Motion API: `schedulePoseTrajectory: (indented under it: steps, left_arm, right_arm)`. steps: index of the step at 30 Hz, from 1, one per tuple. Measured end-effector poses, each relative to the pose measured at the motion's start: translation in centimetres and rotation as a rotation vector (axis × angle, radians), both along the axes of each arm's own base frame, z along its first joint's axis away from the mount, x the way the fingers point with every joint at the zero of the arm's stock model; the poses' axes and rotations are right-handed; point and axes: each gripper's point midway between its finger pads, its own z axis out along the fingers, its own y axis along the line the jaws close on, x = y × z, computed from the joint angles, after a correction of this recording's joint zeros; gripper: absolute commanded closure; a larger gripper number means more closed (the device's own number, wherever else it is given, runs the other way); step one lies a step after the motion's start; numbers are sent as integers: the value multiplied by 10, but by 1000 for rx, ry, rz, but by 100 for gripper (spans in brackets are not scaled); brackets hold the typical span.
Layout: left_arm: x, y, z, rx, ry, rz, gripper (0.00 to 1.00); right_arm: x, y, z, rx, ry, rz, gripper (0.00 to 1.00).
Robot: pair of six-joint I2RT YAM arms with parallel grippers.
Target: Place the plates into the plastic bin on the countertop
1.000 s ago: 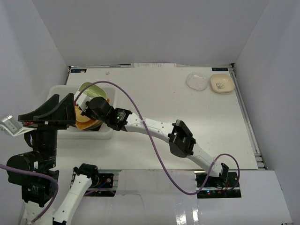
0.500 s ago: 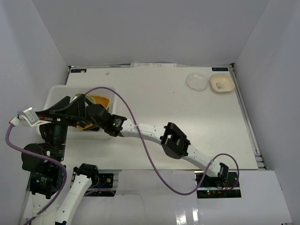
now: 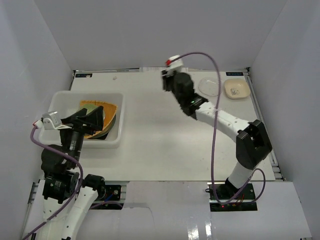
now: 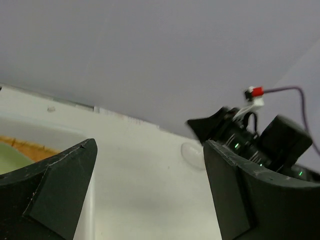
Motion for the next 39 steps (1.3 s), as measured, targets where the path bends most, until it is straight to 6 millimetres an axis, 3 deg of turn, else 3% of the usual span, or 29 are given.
schedulePoseTrajectory:
  steps: [2,5,8,10,13,17,22,24,27,32,39]
  left_arm:
    - [10,-5,-28,26,58,-11,2]
    - [22,-14,-69,76,143,-35,2]
    - [29,-21,-99,120,204,-56,2]
    - [30,-25,-110,141,226,-68,2]
    - [29,-29,-110,157,218,-86,2]
    - [28,-35,-109,174,210,-112,2]
    - [28,-40,-111,190,211,-131,2]
    - [27,-41,-111,192,210,-135,2]
    - [27,-42,-111,196,210,-140,2]
    - [26,-43,-111,202,209,-143,2]
    - [26,-42,-111,201,209,-140,2]
  right_arm:
    - [60,-98,-17,7,55,-228,60]
    - [117,-244,-67,-17,180,-548,57]
    - [138,-345,-118,-55,300,-750,54]
    - [144,-381,-149,-90,368,-804,50]
    - [158,-407,-182,-180,429,-803,43]
    - [172,-421,-206,-209,466,-765,40]
    - [171,-448,-232,-236,519,-779,47]
    - [171,-456,-241,-245,540,-790,55]
    - [169,-458,-252,-261,577,-790,59]
    - [169,-451,-252,-252,591,-760,50]
    - [153,-441,-261,-219,658,-742,57]
